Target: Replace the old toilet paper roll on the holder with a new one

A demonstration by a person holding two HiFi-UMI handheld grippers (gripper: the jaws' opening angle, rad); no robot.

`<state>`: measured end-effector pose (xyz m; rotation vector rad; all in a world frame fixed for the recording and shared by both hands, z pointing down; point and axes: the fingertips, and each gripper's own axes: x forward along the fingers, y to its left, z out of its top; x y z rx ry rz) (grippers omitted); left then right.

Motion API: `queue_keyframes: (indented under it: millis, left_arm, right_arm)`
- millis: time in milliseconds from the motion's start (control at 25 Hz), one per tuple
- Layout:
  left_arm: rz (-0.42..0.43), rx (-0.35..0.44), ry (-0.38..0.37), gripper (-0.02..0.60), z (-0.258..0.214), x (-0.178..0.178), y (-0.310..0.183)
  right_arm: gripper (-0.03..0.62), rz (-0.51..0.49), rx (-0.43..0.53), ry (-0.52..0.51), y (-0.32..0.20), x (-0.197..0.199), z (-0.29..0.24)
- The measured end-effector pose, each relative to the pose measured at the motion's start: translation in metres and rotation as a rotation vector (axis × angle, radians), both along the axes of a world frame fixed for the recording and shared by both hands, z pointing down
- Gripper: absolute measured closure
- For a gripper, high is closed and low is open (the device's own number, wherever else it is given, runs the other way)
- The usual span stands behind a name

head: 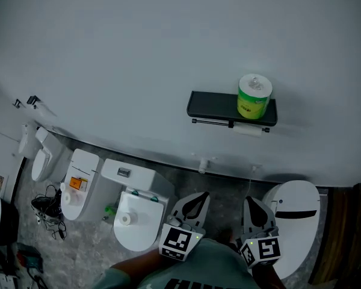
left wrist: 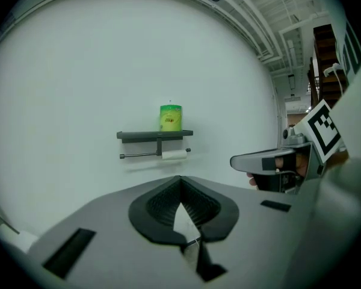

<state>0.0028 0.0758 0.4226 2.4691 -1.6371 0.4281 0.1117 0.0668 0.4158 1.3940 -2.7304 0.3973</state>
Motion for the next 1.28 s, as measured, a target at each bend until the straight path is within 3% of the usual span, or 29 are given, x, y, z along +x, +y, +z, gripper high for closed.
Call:
queue_keyframes:
  millis: [320,600,920,1160,1280]
  left_arm:
    - [0.018,-0.004,0.012,0.578,0.006,-0.010,-0.033]
    - [0.153,-0.011,0.061,0.578,0.009,-0.005,-0.083]
    - [0.259,-0.006,0.110,0.577,0.013,-0.027,-0.125]
    - [0.338,-0.005,0.130,0.578,0.017,-0.040,-0.144]
    - [0.349,-0.008,0.123,0.578,0.017,-0.045,-0.153]
  right_arm:
    - [0.586,0.014,-0.029,0.001,-0.035,-0.013,0.004]
    - [0.586,0.150,-0.083,-0.015,-0.070,-0.012,0.002]
    - [0.586,0.278,-0.181,-0.074,-0.106,-0.028,0.016]
    - [0.586,0.331,-0.220,-0.170,-0.134,-0.044,0.017]
    - [0.585,0.307,-0.236,-0.279,-0.146,-0.052,0.017]
